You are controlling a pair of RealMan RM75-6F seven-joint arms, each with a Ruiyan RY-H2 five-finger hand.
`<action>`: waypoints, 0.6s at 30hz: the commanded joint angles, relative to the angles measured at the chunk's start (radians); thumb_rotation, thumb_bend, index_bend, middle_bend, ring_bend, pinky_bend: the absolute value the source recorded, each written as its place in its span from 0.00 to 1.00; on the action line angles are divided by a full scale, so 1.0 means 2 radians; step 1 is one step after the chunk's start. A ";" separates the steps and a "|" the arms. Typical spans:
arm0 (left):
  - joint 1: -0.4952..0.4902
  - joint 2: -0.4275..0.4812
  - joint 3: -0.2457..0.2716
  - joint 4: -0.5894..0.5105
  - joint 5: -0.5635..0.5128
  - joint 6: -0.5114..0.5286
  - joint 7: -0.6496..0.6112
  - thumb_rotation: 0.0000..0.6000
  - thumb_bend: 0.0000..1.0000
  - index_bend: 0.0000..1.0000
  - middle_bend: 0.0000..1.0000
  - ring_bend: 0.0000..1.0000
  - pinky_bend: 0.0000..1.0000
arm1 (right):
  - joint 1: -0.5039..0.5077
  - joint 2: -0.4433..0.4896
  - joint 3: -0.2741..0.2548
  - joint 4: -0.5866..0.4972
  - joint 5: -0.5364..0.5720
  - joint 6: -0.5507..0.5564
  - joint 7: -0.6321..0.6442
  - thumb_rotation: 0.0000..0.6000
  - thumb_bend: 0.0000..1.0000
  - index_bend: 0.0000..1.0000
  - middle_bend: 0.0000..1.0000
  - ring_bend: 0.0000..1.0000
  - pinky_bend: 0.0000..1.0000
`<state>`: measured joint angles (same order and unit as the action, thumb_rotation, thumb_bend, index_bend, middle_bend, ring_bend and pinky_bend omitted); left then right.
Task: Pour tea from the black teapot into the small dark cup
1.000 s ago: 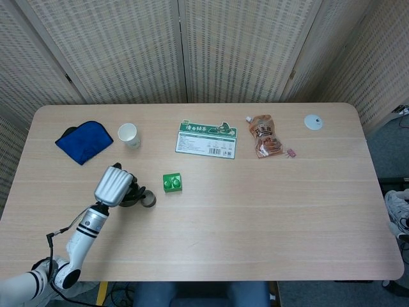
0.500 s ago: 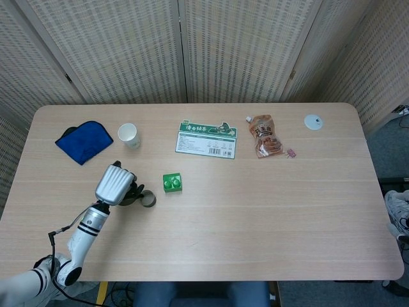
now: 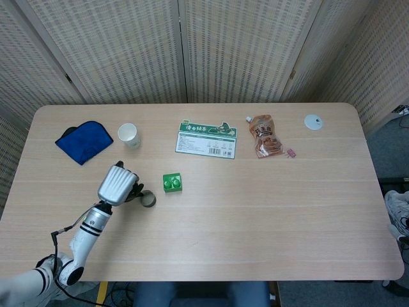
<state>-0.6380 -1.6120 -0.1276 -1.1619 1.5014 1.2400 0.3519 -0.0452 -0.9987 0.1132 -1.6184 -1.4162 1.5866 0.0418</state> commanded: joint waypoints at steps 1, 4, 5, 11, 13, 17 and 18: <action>-0.001 -0.002 -0.001 0.000 -0.002 -0.001 0.002 0.84 0.37 1.00 1.00 1.00 0.52 | 0.000 0.000 0.000 0.000 0.000 0.000 0.000 1.00 0.08 0.34 0.30 0.24 0.26; -0.001 -0.003 -0.001 0.000 -0.002 -0.001 0.005 0.84 0.37 1.00 1.00 1.00 0.53 | 0.000 0.000 0.000 0.001 0.001 -0.001 0.001 1.00 0.08 0.34 0.30 0.24 0.26; -0.002 -0.003 -0.001 0.000 -0.002 -0.001 0.006 0.84 0.37 1.00 1.00 1.00 0.53 | 0.000 0.000 0.000 0.002 0.001 -0.001 0.001 1.00 0.08 0.34 0.30 0.24 0.26; -0.005 -0.009 0.002 0.010 0.007 0.003 0.013 0.85 0.37 1.00 1.00 1.00 0.53 | 0.000 -0.001 0.000 0.004 0.003 -0.003 0.002 1.00 0.08 0.34 0.30 0.24 0.26; -0.006 -0.010 0.004 0.014 0.010 0.004 0.014 0.86 0.37 1.00 1.00 1.00 0.53 | 0.000 -0.001 0.001 0.004 0.003 -0.004 0.002 1.00 0.08 0.34 0.30 0.24 0.26; -0.008 -0.014 0.007 0.024 0.019 0.010 0.021 0.86 0.37 1.00 1.00 1.00 0.53 | 0.001 -0.001 0.001 0.005 0.004 -0.006 0.003 1.00 0.08 0.34 0.30 0.24 0.26; -0.009 -0.016 0.008 0.027 0.022 0.012 0.024 0.86 0.37 1.00 1.00 1.00 0.53 | 0.001 -0.002 0.001 0.006 0.004 -0.006 0.003 1.00 0.08 0.34 0.30 0.24 0.26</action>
<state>-0.6537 -1.6409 -0.1137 -1.1119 1.5410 1.2610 0.3956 -0.0435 -1.0016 0.1149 -1.6074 -1.4078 1.5746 0.0474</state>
